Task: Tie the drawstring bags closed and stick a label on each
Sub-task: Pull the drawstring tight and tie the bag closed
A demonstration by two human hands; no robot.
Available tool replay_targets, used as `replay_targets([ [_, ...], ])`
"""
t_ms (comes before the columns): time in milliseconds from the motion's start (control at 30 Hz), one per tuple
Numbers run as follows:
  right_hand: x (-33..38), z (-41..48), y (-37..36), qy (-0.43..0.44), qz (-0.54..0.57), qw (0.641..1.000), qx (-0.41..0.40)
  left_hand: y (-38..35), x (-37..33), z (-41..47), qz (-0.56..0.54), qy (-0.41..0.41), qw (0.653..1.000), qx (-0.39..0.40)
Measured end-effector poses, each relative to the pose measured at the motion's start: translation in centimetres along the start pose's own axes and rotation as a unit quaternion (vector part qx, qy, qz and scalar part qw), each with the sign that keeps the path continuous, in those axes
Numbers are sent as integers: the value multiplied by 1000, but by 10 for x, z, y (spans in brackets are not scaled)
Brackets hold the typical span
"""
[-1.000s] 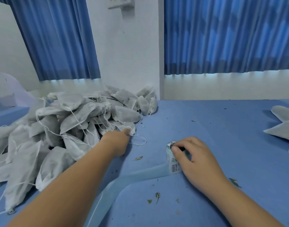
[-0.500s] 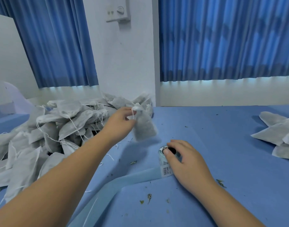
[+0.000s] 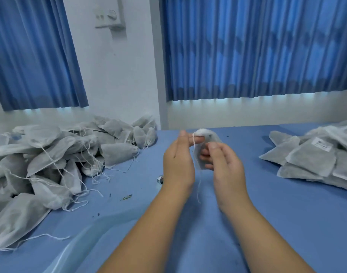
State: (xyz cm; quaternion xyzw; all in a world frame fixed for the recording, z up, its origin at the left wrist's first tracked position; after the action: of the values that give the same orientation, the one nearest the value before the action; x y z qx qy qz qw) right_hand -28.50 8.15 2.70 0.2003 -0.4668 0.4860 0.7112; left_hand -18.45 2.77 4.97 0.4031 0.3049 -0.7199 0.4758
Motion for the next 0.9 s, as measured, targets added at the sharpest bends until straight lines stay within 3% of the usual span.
replay_targets([
  [200,-27,9,18,-101,-143,984,-34,-26,32,-19,75,-72,993,62],
  [367,-33,13,15,-156,-128,979,22,-20,47,-23,42,-59,995,63],
  [500,-23,21,20,-147,-220,962,63,-14,38,-22,84,-71,993,43],
  [733,-2,15,50,-114,-248,952,138,-10,37,-21,159,-77,984,21],
  [900,7,0,57,-138,-206,937,245,-34,16,-33,163,-168,966,112],
])
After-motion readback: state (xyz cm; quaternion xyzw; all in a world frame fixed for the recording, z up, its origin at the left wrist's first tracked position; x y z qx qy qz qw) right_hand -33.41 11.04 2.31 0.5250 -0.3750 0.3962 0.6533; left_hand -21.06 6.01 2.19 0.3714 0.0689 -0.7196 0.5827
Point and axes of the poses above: each hand's wrist, its own z-axis towards the middle knuckle, its own y-axis out of the back of the hand, x = y × z, the point moved 6 cm from there along z, towards the middle knuckle, and after that the axes turned 9 degrees about x, right-handed, at the moved point
